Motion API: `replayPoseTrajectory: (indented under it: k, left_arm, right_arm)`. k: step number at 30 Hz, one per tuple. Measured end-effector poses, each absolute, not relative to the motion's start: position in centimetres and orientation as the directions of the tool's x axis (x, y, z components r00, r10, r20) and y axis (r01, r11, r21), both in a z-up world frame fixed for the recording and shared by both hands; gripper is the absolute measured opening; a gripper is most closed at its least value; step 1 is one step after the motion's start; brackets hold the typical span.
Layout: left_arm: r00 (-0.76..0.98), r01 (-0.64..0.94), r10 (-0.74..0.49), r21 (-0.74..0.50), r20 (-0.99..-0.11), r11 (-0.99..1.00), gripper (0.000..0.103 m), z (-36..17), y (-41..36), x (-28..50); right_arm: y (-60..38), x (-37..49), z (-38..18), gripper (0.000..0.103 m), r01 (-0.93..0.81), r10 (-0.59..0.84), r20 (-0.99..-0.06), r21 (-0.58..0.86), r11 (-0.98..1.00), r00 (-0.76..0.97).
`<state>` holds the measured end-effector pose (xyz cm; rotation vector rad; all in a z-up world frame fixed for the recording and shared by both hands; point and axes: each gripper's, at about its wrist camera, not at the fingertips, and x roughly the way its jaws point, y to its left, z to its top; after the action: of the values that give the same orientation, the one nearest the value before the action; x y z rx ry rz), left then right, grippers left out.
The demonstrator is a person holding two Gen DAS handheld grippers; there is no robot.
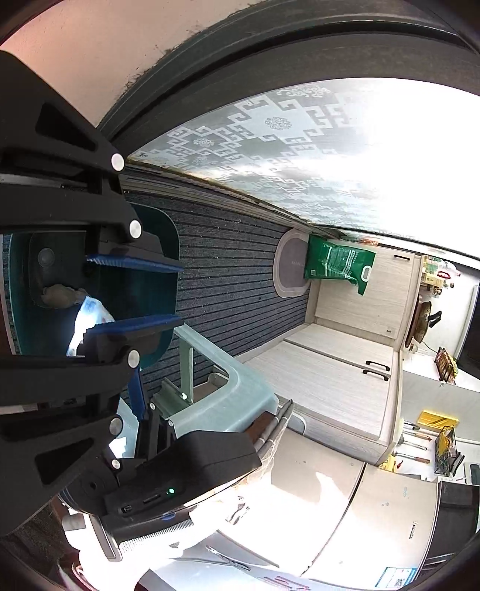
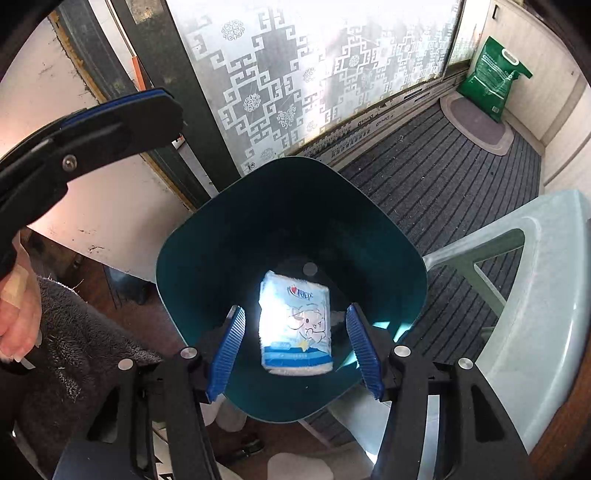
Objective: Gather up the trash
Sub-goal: 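Carry the lime and tissue pack to the teal bin and release both, then move both tools back over the stool toward the nut shells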
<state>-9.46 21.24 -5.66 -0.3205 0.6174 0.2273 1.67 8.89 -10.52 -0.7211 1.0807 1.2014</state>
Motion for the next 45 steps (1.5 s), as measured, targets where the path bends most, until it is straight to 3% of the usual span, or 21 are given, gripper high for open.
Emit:
replayPoseTrajectory:
  k: [7, 11, 14, 22, 34, 45]
  left_arm:
    - [0.84, -0.261, 0.098, -0.239, -0.534, 0.935, 0.024, -2.6, 20.2, -9.9]
    - [0.867, -0.241, 0.095, -0.245, -0.489, 0.939, 0.024, -1.0, 19.3, -10.2]
    - [0.88, -0.222, 0.084, -0.25, -0.467, 0.942, 0.024, 0.0, 18.4, -10.2]
    - [0.881, -0.173, 0.047, -0.227, -0.471, 0.959, 0.027, 0.9, 15.1, -7.5]
    - [0.853, -0.082, 0.002, -0.131, -0.523, 0.988, 0.031, 0.3, 8.2, -1.6]
    - [0.804, 0.038, -0.031, -0.001, -0.594, 0.999, 0.031, -1.6, 2.0, 5.0]
  right_arm:
    - [7.9, 1.3, -7.2, 0.062, -0.966, 0.449, -0.893, 0.087, 0.245, 0.034]
    - [6.1, 1.9, -3.9, 0.05, -0.96, 0.523, -0.849, 0.079, 0.268, 0.076]
    - [3.8, 3.2, -1.2, 0.048, -0.949, 0.587, -0.802, 0.089, 0.301, 0.111]
    - [-3.2, 6.6, 2.8, 0.048, -0.903, 0.627, -0.726, 0.018, 0.428, 0.282]
    - [-10.9, 11.9, 1.4, 0.048, -0.822, 0.548, -0.726, -0.041, 0.569, 0.416]
    - [-14.8, 14.7, -2.2, 0.048, -0.796, 0.525, -0.762, 0.023, 0.605, 0.378]
